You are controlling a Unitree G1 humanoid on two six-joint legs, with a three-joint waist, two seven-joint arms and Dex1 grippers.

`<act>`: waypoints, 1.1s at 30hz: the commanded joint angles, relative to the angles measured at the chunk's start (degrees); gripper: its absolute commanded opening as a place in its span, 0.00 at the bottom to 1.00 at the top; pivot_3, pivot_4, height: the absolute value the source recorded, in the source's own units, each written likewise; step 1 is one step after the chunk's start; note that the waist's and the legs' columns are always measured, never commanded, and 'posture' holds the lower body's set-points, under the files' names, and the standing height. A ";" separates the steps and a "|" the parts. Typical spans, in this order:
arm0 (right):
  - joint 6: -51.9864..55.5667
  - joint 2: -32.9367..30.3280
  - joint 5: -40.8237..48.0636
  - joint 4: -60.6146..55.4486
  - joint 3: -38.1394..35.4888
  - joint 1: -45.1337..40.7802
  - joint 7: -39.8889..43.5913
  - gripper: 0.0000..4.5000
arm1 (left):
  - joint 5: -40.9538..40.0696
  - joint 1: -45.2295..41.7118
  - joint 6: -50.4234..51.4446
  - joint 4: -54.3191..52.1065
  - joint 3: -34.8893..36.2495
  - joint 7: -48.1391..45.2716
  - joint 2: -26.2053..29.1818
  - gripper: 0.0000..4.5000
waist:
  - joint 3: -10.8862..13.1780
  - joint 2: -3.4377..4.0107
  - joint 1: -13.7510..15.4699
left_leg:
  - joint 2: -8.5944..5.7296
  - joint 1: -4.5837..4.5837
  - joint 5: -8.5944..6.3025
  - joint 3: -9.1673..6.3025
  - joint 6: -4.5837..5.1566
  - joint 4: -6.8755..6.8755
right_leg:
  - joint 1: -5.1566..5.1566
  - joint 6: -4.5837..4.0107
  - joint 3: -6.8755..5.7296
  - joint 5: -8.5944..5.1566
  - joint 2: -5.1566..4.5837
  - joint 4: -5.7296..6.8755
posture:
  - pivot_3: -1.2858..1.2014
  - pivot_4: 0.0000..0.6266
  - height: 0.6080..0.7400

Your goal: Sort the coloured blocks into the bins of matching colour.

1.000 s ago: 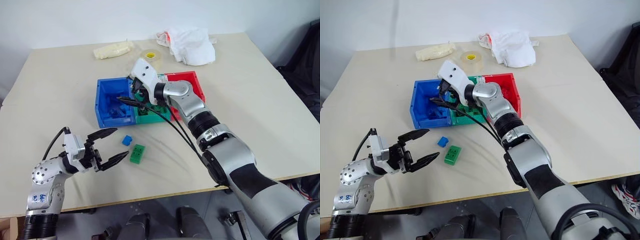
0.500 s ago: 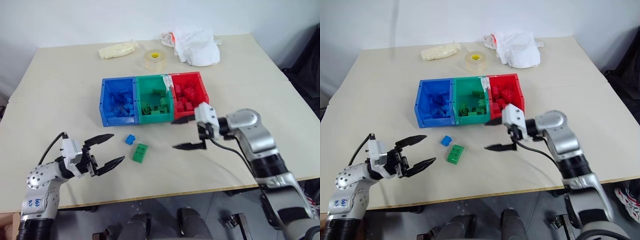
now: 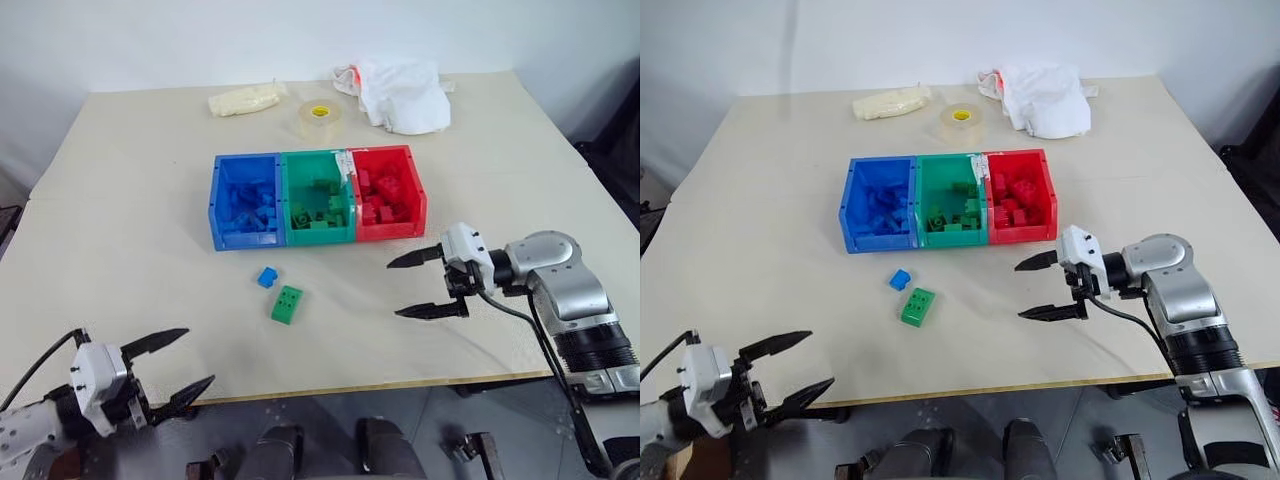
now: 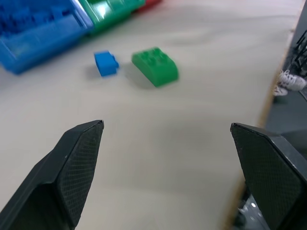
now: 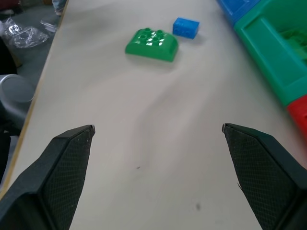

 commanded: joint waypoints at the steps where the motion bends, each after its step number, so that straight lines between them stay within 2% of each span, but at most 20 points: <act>1: -1.01 0.81 0.27 0.25 -0.13 -1.21 0.37 0.99 | 0.47 1.15 1.02 -5.78 0.80 3.72 -1.29 1.00 | 0.00 0.00 0.69 | 0.01 0.00 0.00 0.00 0.00 0.00 | 0.01 -0.01 0.00 0.00 0.01 -0.02 | 0.52 0.24 1.00; 6: -0.55 1.69 0.10 0.17 0.15 -1.69 -0.39 0.99 | 4.54 -1.34 4.72 -9.89 -5.08 9.84 -2.05 1.00 | 0.00 0.00 1.03 | 0.01 0.00 0.00 0.08 0.00 0.02 | 0.03 -0.02 0.05 0.01 0.02 -0.05 | 0.52 0.24 1.00; 9: -0.13 2.21 0.16 -0.32 -0.01 -1.57 -1.81 0.99 | 8.92 -5.80 6.63 -9.98 -12.15 14.00 -3.58 1.00 | 0.00 0.00 0.98 | 0.01 0.01 -0.01 0.14 0.01 0.01 | 0.00 -0.02 0.09 0.01 0.04 -0.04 | 0.52 0.24 1.00; 13: 2.06 2.00 1.20 -4.65 -0.80 1.16 -4.26 0.99 | 18.54 -17.52 7.96 -3.87 -24.80 19.43 -7.76 1.00 | -0.01 0.01 1.52 | 0.02 0.01 0.00 0.19 0.01 0.05 | -0.06 -0.02 -0.03 0.02 0.08 0.05 | 0.52 0.24 1.00; 21: 5.10 0.88 2.06 -10.26 -2.58 4.73 -7.73 0.99 | 23.93 -26.90 14.37 2.05 -31.27 24.95 -10.65 1.00 | -0.01 0.01 1.91 | 0.09 0.02 -0.02 0.32 -0.02 0.05 | -0.17 0.00 -0.21 0.05 0.13 0.19 | 0.52 0.24 1.00; 29: 5.84 0.00 2.57 -11.76 -3.54 6.23 -9.36 0.99 | 26.21 -32.67 15.44 7.44 -36.43 23.90 -11.73 1.00 | -0.02 0.01 2.39 | 0.05 0.02 -0.01 0.31 -0.01 0.19 | -0.08 0.02 -0.23 0.06 0.10 0.18 | 0.52 0.24 1.00; 33: 5.76 -0.24 2.70 -12.03 -3.85 6.69 -9.99 1.00 | 26.07 -34.18 13.95 9.43 -37.86 23.10 -12.59 0.81 | -0.02 0.01 2.30 | 0.04 0.03 -0.01 0.31 0.00 0.21 | -0.06 0.03 -0.23 0.07 0.10 0.18 | 0.52 0.24 1.00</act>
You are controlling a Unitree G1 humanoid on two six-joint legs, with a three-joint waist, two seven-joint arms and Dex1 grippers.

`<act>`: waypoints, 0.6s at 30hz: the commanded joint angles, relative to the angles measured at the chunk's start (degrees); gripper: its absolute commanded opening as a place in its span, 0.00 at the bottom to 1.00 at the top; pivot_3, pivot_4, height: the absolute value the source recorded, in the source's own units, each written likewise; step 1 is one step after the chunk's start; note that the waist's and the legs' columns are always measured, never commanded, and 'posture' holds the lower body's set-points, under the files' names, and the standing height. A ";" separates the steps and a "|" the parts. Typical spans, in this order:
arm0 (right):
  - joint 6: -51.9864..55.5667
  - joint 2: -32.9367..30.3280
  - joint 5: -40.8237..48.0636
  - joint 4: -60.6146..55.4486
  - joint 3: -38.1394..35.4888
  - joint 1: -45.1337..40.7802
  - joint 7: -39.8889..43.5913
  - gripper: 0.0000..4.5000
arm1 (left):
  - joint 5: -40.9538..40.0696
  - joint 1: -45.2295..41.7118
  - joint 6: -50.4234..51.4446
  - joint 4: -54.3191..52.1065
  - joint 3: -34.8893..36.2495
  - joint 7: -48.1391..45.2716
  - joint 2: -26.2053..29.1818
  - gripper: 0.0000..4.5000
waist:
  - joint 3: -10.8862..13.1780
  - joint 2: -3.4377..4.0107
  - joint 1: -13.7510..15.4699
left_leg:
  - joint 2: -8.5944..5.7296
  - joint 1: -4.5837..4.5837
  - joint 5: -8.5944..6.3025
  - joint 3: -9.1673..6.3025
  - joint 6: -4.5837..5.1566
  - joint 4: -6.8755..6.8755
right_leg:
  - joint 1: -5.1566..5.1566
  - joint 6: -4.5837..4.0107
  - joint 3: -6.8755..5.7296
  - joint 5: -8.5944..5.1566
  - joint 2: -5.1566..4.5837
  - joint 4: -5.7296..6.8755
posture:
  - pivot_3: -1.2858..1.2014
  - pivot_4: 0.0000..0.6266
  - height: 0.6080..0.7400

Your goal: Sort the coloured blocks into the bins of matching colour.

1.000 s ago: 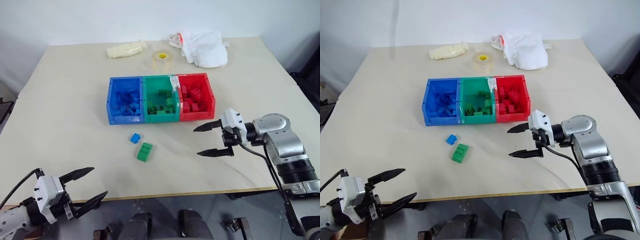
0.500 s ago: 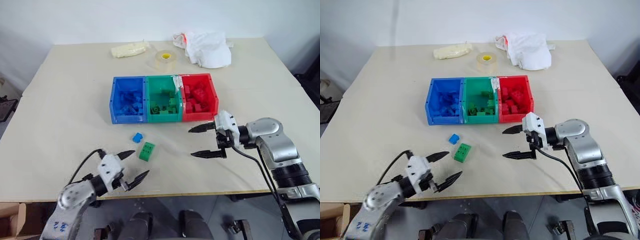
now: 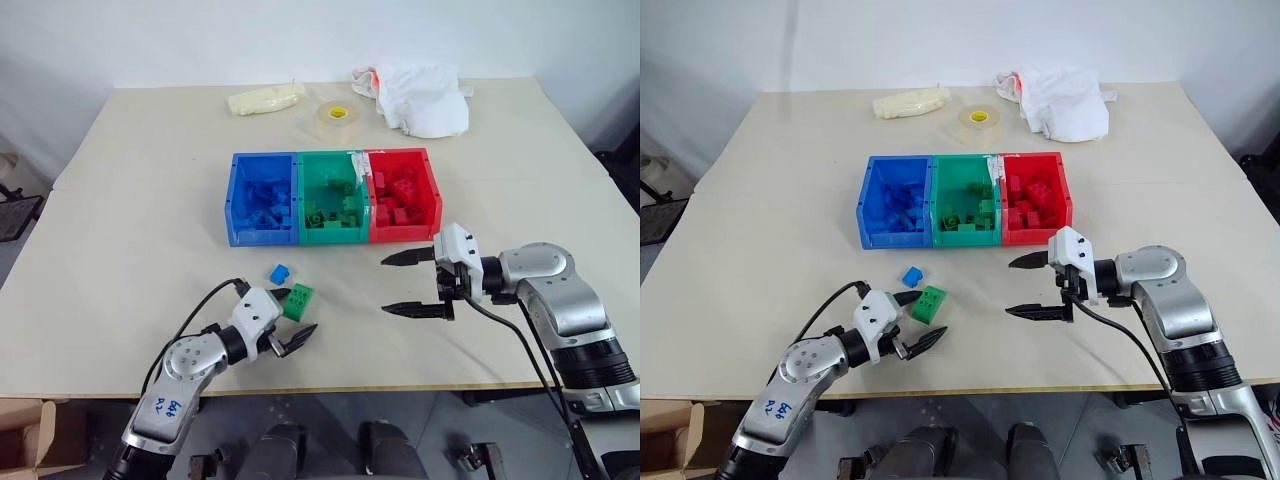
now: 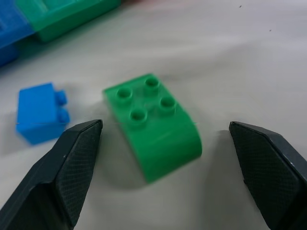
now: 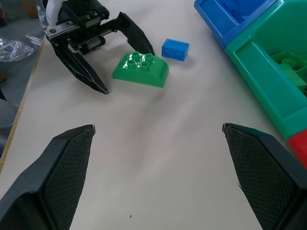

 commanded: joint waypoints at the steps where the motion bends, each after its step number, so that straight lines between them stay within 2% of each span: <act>1: -0.09 -1.15 1.33 -1.96 -2.41 0.23 -0.56 1.00 | 0.65 0.12 0.90 1.92 -1.87 -0.77 -0.23 0.76 | 0.00 0.00 -0.04 | 0.00 0.00 0.00 0.00 0.00 0.00 | 0.00 0.00 0.00 0.00 0.00 0.00 | 0.52 0.24 1.00; 7: 0.21 -1.02 1.19 -2.63 -3.38 0.87 -1.72 1.00 | 0.03 -2.15 3.33 2.71 -2.21 -0.76 -0.85 0.34 | 0.00 0.00 -0.03 | 0.01 0.02 0.02 0.00 0.00 0.04 | 0.03 -0.02 0.00 0.01 0.01 0.03 | 0.52 0.24 1.00; 10: -0.11 -1.18 1.23 -3.15 -4.51 1.91 -3.11 1.00 | -0.29 -5.51 2.79 4.05 -1.87 -0.34 -2.28 0.33 | 0.00 0.00 0.03 | 0.01 0.02 0.02 0.00 0.00 0.08 | 0.03 -0.03 0.00 0.02 0.01 0.06 | 0.52 0.24 1.00; 18: 0.59 -2.03 2.39 -7.58 -10.55 6.81 -8.77 1.00 | 3.05 -26.38 -5.90 18.93 -0.77 5.37 -10.82 0.33 | 0.02 -0.04 0.46 | -0.09 -0.09 0.02 -0.06 0.02 0.23 | 0.00 0.12 -0.16 0.10 0.00 0.07 | 0.52 0.24 1.00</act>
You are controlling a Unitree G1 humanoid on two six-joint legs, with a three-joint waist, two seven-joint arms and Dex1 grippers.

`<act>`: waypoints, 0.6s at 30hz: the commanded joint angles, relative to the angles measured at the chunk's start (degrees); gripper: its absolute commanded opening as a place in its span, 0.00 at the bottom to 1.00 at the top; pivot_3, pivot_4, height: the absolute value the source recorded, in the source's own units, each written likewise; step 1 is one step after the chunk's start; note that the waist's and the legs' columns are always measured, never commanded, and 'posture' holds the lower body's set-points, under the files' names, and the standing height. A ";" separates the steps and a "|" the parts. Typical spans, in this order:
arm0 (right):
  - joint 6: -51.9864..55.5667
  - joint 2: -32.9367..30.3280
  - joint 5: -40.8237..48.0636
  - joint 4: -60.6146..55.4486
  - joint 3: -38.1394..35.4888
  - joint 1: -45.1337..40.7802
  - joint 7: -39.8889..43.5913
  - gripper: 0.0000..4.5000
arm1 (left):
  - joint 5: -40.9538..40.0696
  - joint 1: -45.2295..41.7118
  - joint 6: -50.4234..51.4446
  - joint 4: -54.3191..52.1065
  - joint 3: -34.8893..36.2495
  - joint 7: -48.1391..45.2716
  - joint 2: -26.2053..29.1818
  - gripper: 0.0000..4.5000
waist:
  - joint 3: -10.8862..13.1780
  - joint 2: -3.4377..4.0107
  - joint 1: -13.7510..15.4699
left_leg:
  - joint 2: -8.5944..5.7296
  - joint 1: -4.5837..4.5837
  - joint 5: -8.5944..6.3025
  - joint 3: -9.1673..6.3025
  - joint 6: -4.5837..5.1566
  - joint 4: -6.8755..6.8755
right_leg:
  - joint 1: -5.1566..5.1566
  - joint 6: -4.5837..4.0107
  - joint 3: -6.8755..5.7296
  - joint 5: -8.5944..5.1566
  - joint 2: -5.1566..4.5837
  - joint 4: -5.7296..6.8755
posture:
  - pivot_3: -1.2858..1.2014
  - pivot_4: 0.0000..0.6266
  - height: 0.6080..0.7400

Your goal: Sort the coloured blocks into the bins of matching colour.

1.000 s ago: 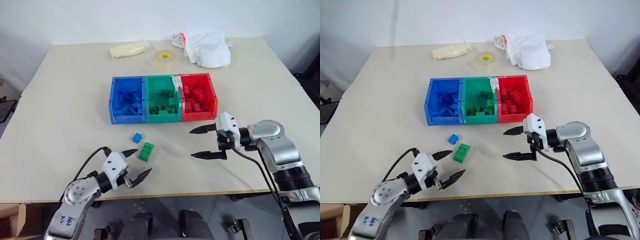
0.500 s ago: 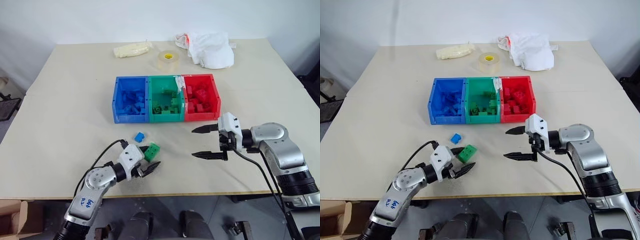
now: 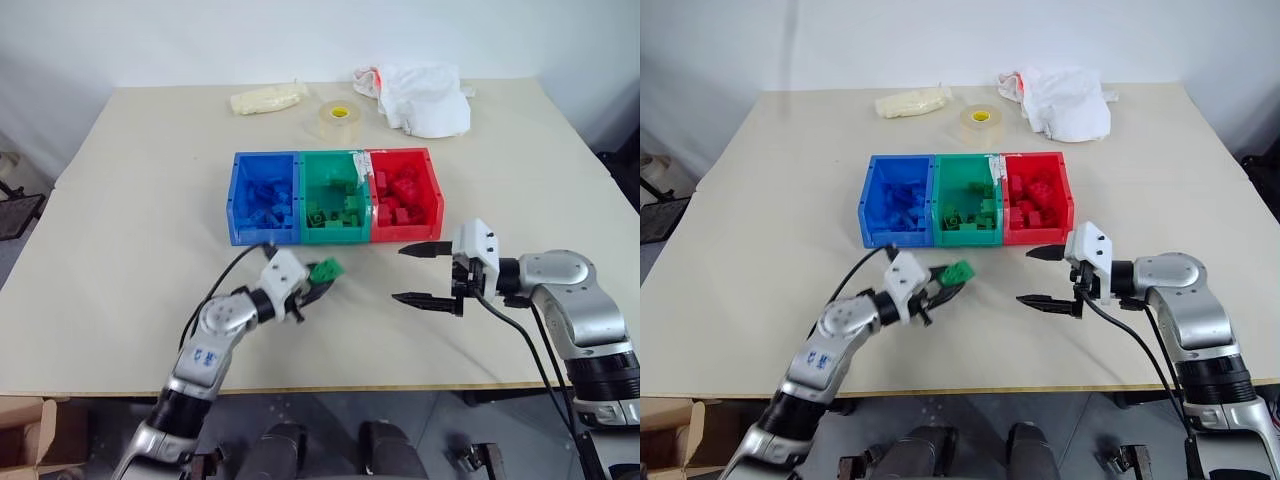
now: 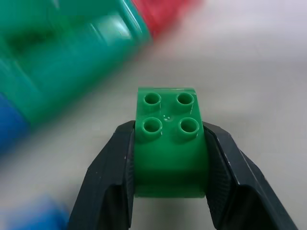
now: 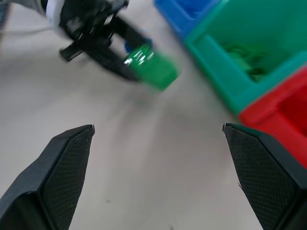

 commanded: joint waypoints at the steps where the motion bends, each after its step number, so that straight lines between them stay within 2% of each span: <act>1: 0.41 -1.23 1.96 -4.90 -4.15 2.39 -2.72 1.00 | 1.08 -6.90 -3.98 5.31 1.28 2.88 -2.72 0.33 | 0.00 -0.01 -0.02 | 0.00 -0.02 0.00 0.00 0.00 0.00 | 0.00 0.03 -0.01 0.01 -0.02 0.00 | 0.52 0.24 1.00; 4: 1.10 -1.37 2.43 -7.58 -5.27 5.08 -4.62 1.00 | 2.71 -12.72 -7.00 11.90 1.93 5.61 -4.47 0.33 | 0.01 -0.02 -0.57 | -0.01 -0.02 -0.02 0.03 0.04 -0.02 | -0.02 0.08 -0.01 0.04 -0.02 -0.02 | 0.52 0.24 1.00; 7: 2.39 -1.06 3.28 -11.42 -6.37 8.58 -6.93 1.00 | 4.54 -21.60 -9.70 23.50 3.53 10.99 -6.70 0.33 | 0.07 -0.12 -0.38 | 0.00 -0.03 -0.02 0.03 0.04 -0.01 | -0.04 0.09 -0.03 0.05 0.01 0.02 | 0.52 0.24 1.00; 9: 3.17 -0.99 3.81 -13.19 -6.71 9.91 -8.21 1.00 | 5.08 -24.54 -11.37 28.67 4.15 12.56 -7.21 0.33 | 0.08 -0.14 -0.58 | 0.00 -0.08 -0.02 0.06 0.04 0.10 | -0.06 0.09 -0.05 0.05 0.01 0.05 | 0.52 0.24 1.00; 11: 3.80 -1.02 4.27 -14.48 -7.05 10.78 -9.19 1.00 | 5.12 -26.58 -13.25 32.02 4.56 12.68 -7.51 0.50 | 0.08 -0.14 -0.71 | -0.04 -0.07 -0.03 0.12 0.05 0.10 | -0.06 0.12 0.01 0.06 0.01 0.06 | 0.52 0.24 1.00; 13: 4.15 -1.26 4.56 -14.95 -7.31 11.11 -9.74 1.00 | 5.16 -28.04 -14.94 33.62 4.80 12.63 -7.40 0.62 | 0.09 -0.15 -0.68 | -0.05 -0.06 -0.03 0.13 0.06 0.10 | -0.08 0.14 0.02 0.07 0.01 0.08 | 0.52 0.24 1.00; 16: 4.30 -1.62 4.68 -14.83 -7.20 10.90 -10.00 1.00 | 4.65 -28.40 -16.45 33.22 4.57 10.45 -6.95 0.82 | 0.10 -0.17 -0.55 | -0.06 -0.07 -0.03 0.12 0.06 0.12 | -0.12 0.14 0.01 0.07 0.01 0.16 | 0.52 0.24 1.00; 18: 4.30 -1.78 4.63 -14.06 -6.55 9.93 -9.63 1.00 | 4.06 -26.22 -16.17 28.80 4.10 7.59 -5.68 0.96 | 0.10 -0.17 -0.57 | -0.08 -0.07 -0.03 0.12 0.06 0.14 | -0.12 0.14 0.01 0.07 0.01 0.18 | 0.52 0.24 1.00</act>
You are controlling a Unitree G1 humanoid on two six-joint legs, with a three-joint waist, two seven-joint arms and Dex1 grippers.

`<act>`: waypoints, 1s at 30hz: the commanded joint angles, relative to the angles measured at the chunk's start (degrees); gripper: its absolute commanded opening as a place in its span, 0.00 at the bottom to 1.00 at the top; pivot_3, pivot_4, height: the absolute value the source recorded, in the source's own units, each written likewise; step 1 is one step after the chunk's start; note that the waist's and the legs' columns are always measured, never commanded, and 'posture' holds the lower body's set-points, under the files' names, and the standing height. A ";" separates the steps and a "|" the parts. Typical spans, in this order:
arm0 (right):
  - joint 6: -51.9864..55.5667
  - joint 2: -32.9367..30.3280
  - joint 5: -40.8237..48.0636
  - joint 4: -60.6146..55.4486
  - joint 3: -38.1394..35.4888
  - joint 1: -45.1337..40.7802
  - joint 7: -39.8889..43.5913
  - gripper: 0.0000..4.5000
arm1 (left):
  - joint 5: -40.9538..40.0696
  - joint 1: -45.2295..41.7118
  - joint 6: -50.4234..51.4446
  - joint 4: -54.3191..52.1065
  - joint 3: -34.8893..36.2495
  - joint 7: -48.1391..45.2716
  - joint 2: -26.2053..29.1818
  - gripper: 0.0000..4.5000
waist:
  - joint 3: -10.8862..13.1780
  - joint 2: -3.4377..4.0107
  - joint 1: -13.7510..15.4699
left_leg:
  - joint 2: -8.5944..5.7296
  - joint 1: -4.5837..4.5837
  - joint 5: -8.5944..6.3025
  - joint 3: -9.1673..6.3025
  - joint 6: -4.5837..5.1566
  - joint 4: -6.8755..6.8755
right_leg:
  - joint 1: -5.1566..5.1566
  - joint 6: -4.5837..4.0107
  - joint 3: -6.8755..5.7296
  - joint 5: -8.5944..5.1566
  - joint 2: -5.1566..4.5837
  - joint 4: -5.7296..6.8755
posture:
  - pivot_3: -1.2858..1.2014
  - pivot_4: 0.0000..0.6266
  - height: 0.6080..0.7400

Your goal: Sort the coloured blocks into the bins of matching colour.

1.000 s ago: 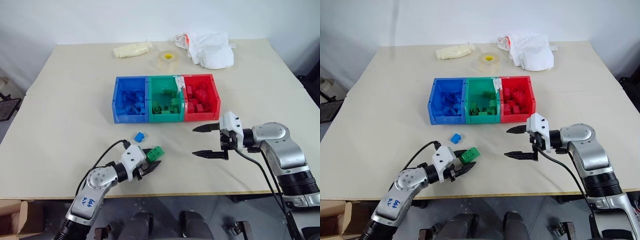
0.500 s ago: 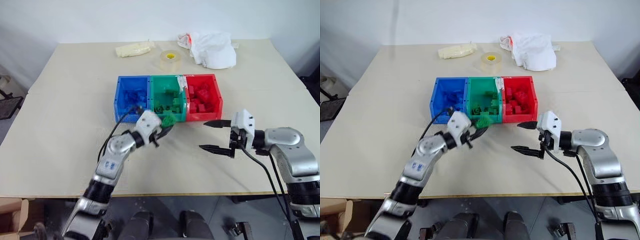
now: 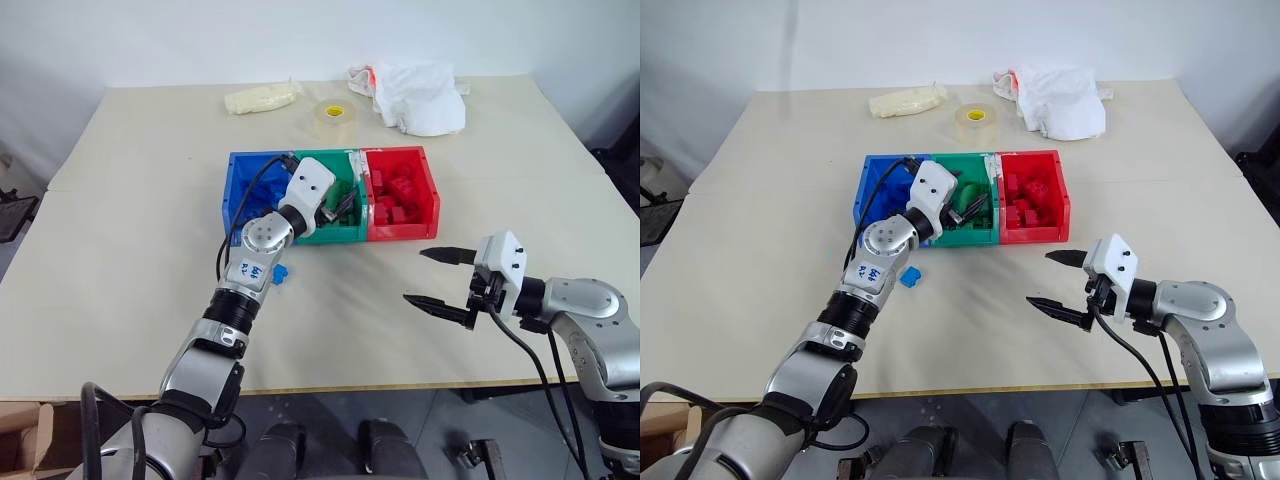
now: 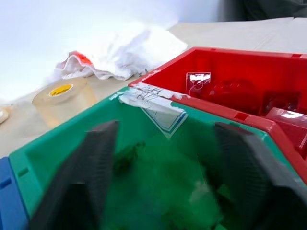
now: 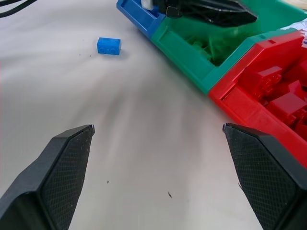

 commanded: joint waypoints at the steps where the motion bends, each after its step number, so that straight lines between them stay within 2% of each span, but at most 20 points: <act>1: 0.05 -1.02 1.20 -0.50 -0.40 -1.87 0.39 1.00 | -1.40 2.67 -0.72 -9.80 -0.17 -5.25 2.37 0.96 | 0.00 0.00 -0.12 | -0.01 0.00 0.00 0.00 0.00 0.01 | 0.00 0.00 0.00 0.00 0.00 0.01 | 0.52 0.24 1.00; 4: -0.33 -0.96 1.05 1.33 0.83 -3.89 1.62 1.00 | -4.55 8.65 2.73 -20.66 -0.09 -10.67 5.22 0.96 | 0.00 0.00 -0.38 | 0.02 0.01 0.00 0.05 0.00 -0.03 | -0.07 0.00 0.08 0.00 -0.04 0.13 | 0.52 0.24 1.00; 8: -1.27 -0.55 0.87 4.31 2.78 -6.82 3.88 1.00 | -10.62 19.45 10.66 -37.06 1.08 -18.43 12.03 0.96 | -0.01 0.01 -0.67 | 0.12 0.06 -0.01 0.05 -0.02 -0.05 | -0.09 -0.01 0.14 0.00 -0.04 0.17 | 0.52 0.24 1.00; 11: -1.76 -0.32 1.38 5.88 3.66 -8.23 5.89 1.00 | -18.04 30.37 18.08 -49.65 5.23 -23.71 19.36 0.96 | -0.01 0.02 -0.83 | 0.14 0.05 -0.02 0.07 -0.02 -0.03 | -0.09 -0.03 0.20 0.02 -0.03 0.15 | 0.52 0.24 1.00; 14: -1.83 -0.47 1.64 7.20 4.32 -9.10 7.76 1.00 | -22.30 40.24 21.59 -56.08 10.23 -27.18 25.74 0.96 | 0.00 0.02 -0.76 | 0.16 0.08 -0.03 0.06 -0.02 -0.09 | -0.09 -0.05 0.24 0.02 -0.04 0.12 | 0.52 0.24 1.00; 18: -2.22 -0.37 1.20 9.41 5.34 -10.56 9.82 1.00 | -26.18 51.93 23.91 -59.55 17.09 -31.02 31.81 0.96 | -0.01 0.04 -0.37 | 0.18 0.12 -0.03 0.06 -0.01 -0.13 | 0.00 -0.09 0.37 0.02 -0.03 -0.03 | 0.52 0.24 1.00; 22: -3.09 -0.11 0.71 12.13 6.54 -12.86 11.42 1.00 | -27.16 59.69 22.23 -57.95 24.78 -32.37 33.96 0.96 | 0.00 0.06 -0.03 | 0.23 0.12 -0.03 0.08 0.00 -0.20 | 0.09 -0.15 0.55 0.05 -0.01 -0.32 | 0.52 0.24 1.00; 26: -4.04 -0.14 0.25 14.36 7.18 -14.51 12.64 1.00 | -27.17 63.11 21.50 -57.33 28.19 -33.10 34.73 0.96 | 0.00 0.05 -0.02 | 0.22 0.12 -0.02 0.07 0.01 -0.29 | 0.12 -0.16 0.59 0.06 -0.02 -0.43 | 0.52 0.24 1.00; 30: -4.66 -0.05 -0.08 15.24 7.22 -15.02 13.17 1.00 | -26.42 62.54 21.41 -57.17 27.56 -32.27 34.22 0.96 | 0.01 0.06 -0.14 | 0.24 0.13 -0.02 0.09 0.02 -0.42 | 0.07 -0.16 0.63 0.06 -0.02 -0.45 | 0.52 0.24 1.00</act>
